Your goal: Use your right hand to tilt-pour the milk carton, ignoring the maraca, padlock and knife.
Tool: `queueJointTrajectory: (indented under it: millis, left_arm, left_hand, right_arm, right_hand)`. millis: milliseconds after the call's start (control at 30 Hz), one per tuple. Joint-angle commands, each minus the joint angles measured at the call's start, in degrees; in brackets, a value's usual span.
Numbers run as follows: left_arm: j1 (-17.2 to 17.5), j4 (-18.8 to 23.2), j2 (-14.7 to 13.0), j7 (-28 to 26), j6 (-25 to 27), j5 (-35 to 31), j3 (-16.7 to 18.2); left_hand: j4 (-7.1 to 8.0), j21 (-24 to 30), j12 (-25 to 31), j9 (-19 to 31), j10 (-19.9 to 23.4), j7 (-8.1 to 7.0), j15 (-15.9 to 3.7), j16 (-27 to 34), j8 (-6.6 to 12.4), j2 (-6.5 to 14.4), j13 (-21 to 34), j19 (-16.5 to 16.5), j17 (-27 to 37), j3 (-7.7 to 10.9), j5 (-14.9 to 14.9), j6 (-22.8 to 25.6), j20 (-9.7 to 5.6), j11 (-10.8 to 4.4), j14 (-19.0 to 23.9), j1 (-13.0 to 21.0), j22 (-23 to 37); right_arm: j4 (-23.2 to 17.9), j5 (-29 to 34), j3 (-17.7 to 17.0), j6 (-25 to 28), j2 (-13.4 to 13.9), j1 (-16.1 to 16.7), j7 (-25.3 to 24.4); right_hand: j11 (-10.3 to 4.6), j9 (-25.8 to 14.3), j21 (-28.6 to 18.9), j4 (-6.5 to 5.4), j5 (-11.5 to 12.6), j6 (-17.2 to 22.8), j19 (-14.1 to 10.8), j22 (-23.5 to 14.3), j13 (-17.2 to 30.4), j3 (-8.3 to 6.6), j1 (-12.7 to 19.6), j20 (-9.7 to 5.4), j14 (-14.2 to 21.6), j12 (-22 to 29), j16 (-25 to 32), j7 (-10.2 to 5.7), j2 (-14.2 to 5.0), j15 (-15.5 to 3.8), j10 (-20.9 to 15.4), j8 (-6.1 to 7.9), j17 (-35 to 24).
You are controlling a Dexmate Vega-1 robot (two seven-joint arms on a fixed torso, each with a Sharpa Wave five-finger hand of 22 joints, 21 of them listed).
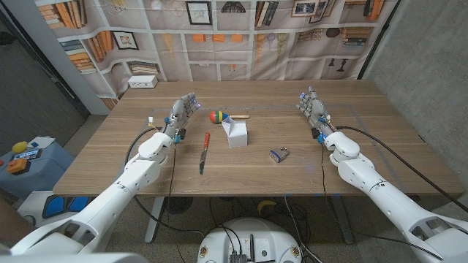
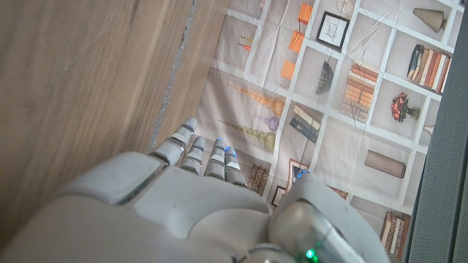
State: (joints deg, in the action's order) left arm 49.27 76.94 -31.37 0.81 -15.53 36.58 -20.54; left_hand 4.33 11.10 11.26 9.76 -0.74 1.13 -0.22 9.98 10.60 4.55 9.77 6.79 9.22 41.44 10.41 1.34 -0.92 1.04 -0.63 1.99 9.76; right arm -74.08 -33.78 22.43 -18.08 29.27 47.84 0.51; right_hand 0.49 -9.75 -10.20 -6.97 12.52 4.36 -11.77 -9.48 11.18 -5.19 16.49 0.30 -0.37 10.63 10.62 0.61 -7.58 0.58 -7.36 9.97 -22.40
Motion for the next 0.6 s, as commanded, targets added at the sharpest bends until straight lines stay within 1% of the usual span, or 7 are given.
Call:
queueJointTrajectory:
  millis: [33,100,200,367,433,500,600]
  left_arm:
    - [0.66,1.52,-1.34,0.23,1.30,1.27,0.97]
    - [0.90,2.29,-1.71,0.11,1.91,1.53,1.13]
    - [1.01,1.85,-1.26,1.34,1.13,2.84,1.62]
    - [1.49,1.80,-1.04,1.70,0.40,3.82,2.31]
    - [1.72,2.24,-1.47,1.76,0.83,3.91,2.38]
    - [2.06,2.91,-1.99,1.54,1.26,3.81,2.47]
    - [2.72,3.60,-1.97,1.11,1.20,4.26,2.86]
  left_hand:
    - [-0.64,0.16,0.20,0.15,-0.01,0.24,0.00,0.26,0.15,3.82,0.27,0.76,0.22,0.26,0.24,0.42,-0.03,-0.27,-0.07,0.50,0.06]
    - [-0.79,0.23,0.21,0.15,0.09,0.17,-0.04,0.26,0.14,3.80,0.27,0.96,0.21,0.29,0.23,0.47,-0.03,-0.33,-0.01,0.56,0.06]
    - [-0.97,0.23,0.17,0.15,0.11,-0.01,-0.13,0.23,0.10,3.76,0.28,1.03,0.21,0.31,0.21,0.47,-0.08,-0.30,0.04,0.61,0.06]
    - [-1.31,0.15,0.14,0.16,0.21,-0.25,-0.28,0.17,0.09,3.53,0.28,0.92,0.21,0.28,0.16,0.62,-0.03,-0.35,0.06,0.65,0.07]
    - [-1.41,0.13,0.12,0.16,0.21,-0.25,-0.26,0.17,0.08,3.48,0.28,0.90,0.21,0.27,0.15,0.63,0.00,-0.42,0.10,0.68,0.07]
    - [-1.56,0.13,0.10,0.16,0.22,-0.31,-0.26,0.16,0.08,3.43,0.28,0.91,0.20,0.27,0.14,0.70,-0.03,-0.46,0.12,0.72,0.07]
    - [-1.77,0.10,0.07,0.16,0.23,-0.37,-0.32,0.12,0.08,3.38,0.28,0.87,0.19,0.27,0.12,0.79,0.04,-0.58,0.10,0.78,0.07]
  right_arm:
    - [-4.03,5.14,1.01,1.09,2.90,0.60,-3.16]
    - [-4.58,5.54,1.16,1.38,3.50,0.54,-2.79]
    - [-5.18,6.73,1.63,1.83,4.46,0.17,-2.32]
    - [-5.29,8.04,2.39,1.66,5.51,-0.52,-0.69]
    - [-5.31,8.92,2.82,1.55,5.97,-0.82,-0.20]
    - [-5.52,9.91,3.21,1.66,6.47,-1.09,0.01]
    - [-5.53,11.65,3.69,0.91,6.96,-1.34,-0.04]
  right_hand:
    - [0.00,-0.20,-0.29,0.75,0.20,-0.40,0.14,-0.16,-0.06,-0.20,1.14,-0.55,-0.26,0.08,0.37,0.11,0.21,-0.51,0.10,0.22,0.15]
    - [-0.04,-0.20,-0.24,1.11,0.18,-0.45,0.33,-0.15,-0.11,-0.27,1.43,-0.70,-0.22,0.10,0.39,0.07,0.43,-0.66,0.10,0.26,0.33]
    - [-0.07,-0.21,-0.26,1.92,0.13,-0.45,0.45,-0.13,-0.20,-0.42,2.08,-0.67,-0.24,0.13,0.40,-1.07,0.91,-0.63,0.17,0.37,0.74]
    - [-0.13,-0.24,-0.23,2.51,0.05,-0.53,0.66,-0.12,-0.24,-0.46,2.49,-0.66,-0.26,0.17,0.41,-1.16,1.36,-0.67,0.17,0.43,1.03]
    - [-0.13,-0.25,-0.23,2.78,0.02,-0.64,0.71,-0.12,-0.26,-0.48,2.69,-0.65,-0.29,0.16,0.41,-1.29,1.58,-0.71,0.22,0.42,1.16]
    - [-0.32,-0.27,-0.23,3.27,-0.05,-0.97,0.81,-0.11,-0.28,-0.51,3.04,-0.72,-0.34,0.07,0.41,-1.43,1.93,-0.73,0.56,0.37,1.39]
    - [-0.40,-0.30,-0.14,4.03,-0.17,-1.76,1.27,-0.11,-0.30,-0.59,3.63,-0.93,-0.55,0.02,0.36,-1.34,2.42,-0.88,0.90,0.23,1.76]
